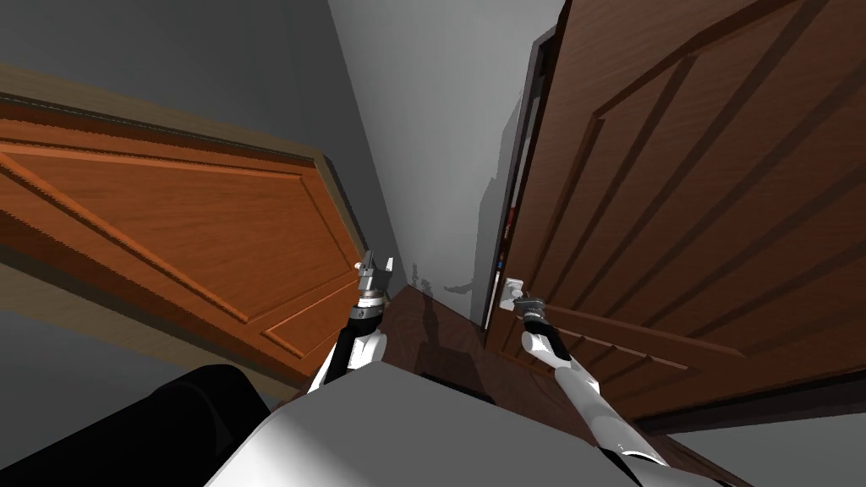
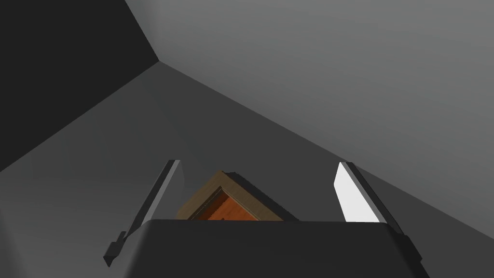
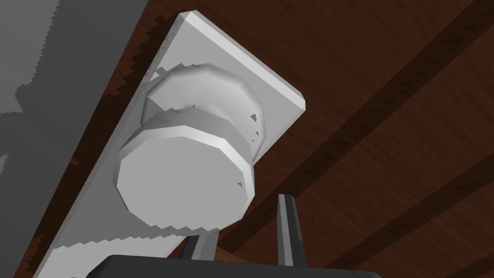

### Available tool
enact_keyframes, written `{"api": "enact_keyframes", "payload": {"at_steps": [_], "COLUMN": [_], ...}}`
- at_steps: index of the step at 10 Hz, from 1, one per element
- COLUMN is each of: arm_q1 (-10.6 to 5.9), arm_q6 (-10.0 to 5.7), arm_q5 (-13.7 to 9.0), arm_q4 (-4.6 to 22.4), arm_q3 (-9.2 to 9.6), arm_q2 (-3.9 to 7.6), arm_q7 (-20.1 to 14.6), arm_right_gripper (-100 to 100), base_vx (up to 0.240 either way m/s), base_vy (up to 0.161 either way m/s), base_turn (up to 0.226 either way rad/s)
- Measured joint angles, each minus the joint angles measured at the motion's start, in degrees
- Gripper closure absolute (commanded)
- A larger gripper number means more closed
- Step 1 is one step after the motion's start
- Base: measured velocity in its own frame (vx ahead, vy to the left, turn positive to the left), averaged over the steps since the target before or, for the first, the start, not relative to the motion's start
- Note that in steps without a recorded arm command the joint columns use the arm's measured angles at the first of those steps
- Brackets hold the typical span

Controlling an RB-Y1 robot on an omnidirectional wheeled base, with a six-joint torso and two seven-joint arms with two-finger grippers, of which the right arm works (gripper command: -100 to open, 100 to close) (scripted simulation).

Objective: Pull the door open

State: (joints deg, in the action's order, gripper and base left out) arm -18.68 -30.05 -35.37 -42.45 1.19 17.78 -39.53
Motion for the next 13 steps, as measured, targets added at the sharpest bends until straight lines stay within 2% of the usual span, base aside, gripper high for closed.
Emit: {"api": "enact_keyframes", "payload": {"at_steps": [1, 4, 7, 9, 13], "arm_q1": [-0.35, -0.61, -0.01, -0.42, -0.09], "arm_q6": [-0.49, 0.05, 1.23, 1.08, 1.98], "arm_q5": [-1.0, -2.1, -5.2, -7.2, -11.4], "arm_q4": [0.5, -0.8, -3.6, -3.5, -5.9], "arm_q3": [0.36, 0.82, 0.80, 1.29, 1.71], "arm_q2": [-0.25, -1.80, -3.43, -4.56, -6.49], "arm_q7": [-1.9, -3.0, -5.8, -8.6, -13.6], "arm_right_gripper": [-100, -100, -100, -100, -100], "base_vx": [-0.109, -0.044, -0.088, -0.108, -0.119], "base_vy": [-0.007, 0.013, -0.037, -0.033, -0.022], "base_turn": [0.095, 0.024, 0.015, 0.013, 0.013]}}
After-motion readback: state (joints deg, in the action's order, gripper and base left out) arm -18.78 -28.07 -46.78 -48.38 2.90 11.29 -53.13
